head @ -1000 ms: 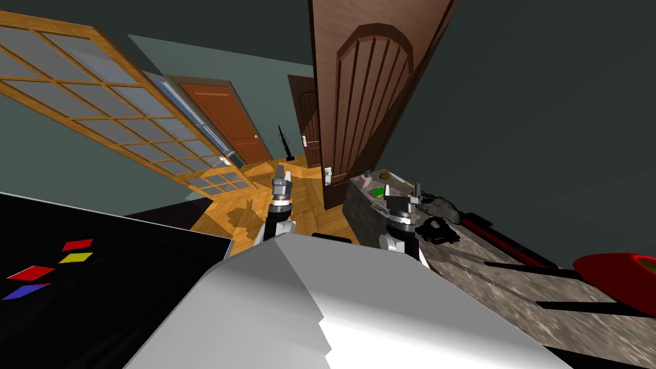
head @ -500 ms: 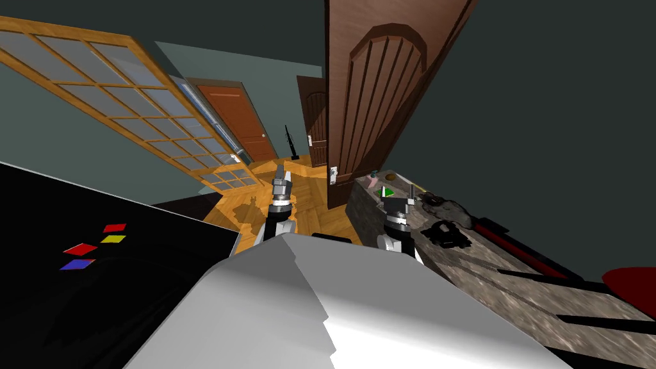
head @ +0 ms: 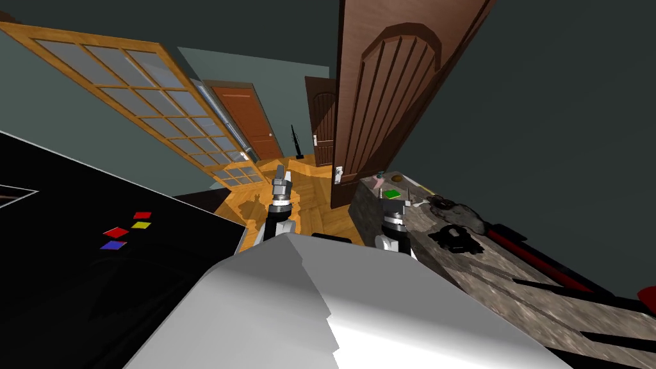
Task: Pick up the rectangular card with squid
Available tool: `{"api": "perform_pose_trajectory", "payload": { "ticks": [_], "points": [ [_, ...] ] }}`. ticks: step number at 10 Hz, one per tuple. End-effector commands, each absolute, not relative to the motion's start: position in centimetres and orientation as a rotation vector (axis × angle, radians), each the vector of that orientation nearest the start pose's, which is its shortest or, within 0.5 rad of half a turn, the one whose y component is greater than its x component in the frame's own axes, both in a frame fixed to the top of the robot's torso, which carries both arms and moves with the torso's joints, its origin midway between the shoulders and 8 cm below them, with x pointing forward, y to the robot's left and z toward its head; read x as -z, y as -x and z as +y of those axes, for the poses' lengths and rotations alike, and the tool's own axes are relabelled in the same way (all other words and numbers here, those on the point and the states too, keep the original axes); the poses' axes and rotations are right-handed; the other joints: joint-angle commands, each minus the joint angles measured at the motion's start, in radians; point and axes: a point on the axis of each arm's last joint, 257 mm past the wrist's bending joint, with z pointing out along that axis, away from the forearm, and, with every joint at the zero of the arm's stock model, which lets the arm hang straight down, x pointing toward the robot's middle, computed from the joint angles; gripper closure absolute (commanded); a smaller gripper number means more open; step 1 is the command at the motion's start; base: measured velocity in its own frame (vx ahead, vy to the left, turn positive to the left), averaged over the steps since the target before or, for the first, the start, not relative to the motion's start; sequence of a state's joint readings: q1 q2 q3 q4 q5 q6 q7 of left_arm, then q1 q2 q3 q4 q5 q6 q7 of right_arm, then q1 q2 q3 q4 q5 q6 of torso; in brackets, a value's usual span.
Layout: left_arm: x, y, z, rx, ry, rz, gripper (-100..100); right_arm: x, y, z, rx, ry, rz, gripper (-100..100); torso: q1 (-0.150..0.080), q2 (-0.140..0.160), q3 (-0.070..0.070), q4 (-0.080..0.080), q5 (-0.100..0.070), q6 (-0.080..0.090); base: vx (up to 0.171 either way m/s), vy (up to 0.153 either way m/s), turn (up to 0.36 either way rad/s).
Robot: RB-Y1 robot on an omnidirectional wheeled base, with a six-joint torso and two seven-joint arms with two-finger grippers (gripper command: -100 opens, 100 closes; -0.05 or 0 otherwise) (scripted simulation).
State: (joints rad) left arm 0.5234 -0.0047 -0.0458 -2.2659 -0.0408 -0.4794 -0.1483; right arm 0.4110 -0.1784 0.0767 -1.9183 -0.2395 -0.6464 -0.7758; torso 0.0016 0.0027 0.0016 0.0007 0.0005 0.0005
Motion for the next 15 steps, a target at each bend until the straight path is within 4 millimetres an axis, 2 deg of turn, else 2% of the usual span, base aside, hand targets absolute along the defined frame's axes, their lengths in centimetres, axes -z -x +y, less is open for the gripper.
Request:
{"api": "perform_pose_trajectory", "payload": {
  "ticks": [1,3,4,6,7,9,10,12,15],
  "points": [
    [-0.6,-35.1,26.4,1.165,0.625,0.709,0,9.7,-39.0,-28.3,-2.195,-1.233,0.337,-100,0.0,0.0,0.0,0.0,0.0,0.0,-0.034,0.067,0.169],
    [-0.6,-35.1,26.4,1.165,0.625,0.709,0,9.7,-39.0,-28.3,-2.236,-1.253,0.31,-100,0.001,0.0,0.0,0.0,0.0,0.0,-0.023,0.041,0.029],
    [-0.6,-35.1,26.4,1.165,0.625,0.709,0,10.8,-39.2,-28.5,-2.272,-1.3,0.264,-100,-0.001,0.0,0.0,0.0,0.0,0.0,-0.026,0.04,0.174],
    [-0.6,-35.1,26.4,1.165,0.625,0.709,0,10.8,-39.2,-28.5,-2.304,-1.316,0.241,-100,0.0,0.0,0.0,0.0,0.0,0.0,-0.024,0.023,0.038],
    [-0.6,-35.1,26.4,1.165,0.625,0.709,0,12.0,-39.3,-28.7,-2.341,-1.364,0.185,-100,-0.002,0.0,0.0,0.0,0.0,0.0,-0.027,0.03,0.199],
    [-0.6,-35.1,26.4,1.165,0.625,0.709,0,12.0,-39.3,-28.7,-2.37,-1.378,0.162,-100,-0.001,0.0,0.0,0.0,0.0,0.0,-0.018,0.023,0.02],
    [-0.6,-35.1,26.4,1.165,0.625,0.709,0,13.1,-39.4,-28.9,-2.406,-1.426,0.097,-100,-0.002,-0.001,0.0,0.0,0.0,0.0,-0.024,0.028,0.153],
    [-0.6,-35.1,26.4,1.165,0.625,0.709,0,13.1,-39.4,-28.9,-2.432,-1.438,0.075,-100,-0.001,0.0,0.0,0.0,0.0,0.0,-0.016,0.019,0.044],
    [-0.6,-35.1,26.4,1.165,0.625,0.709,0,15.4,-39.6,-29.5,-2.511,-1.534,-0.094,-100,-0.001,-0.001,0.0,0.0,0.0,0.0,-0.019,0.023,0.129]
  ]
}}
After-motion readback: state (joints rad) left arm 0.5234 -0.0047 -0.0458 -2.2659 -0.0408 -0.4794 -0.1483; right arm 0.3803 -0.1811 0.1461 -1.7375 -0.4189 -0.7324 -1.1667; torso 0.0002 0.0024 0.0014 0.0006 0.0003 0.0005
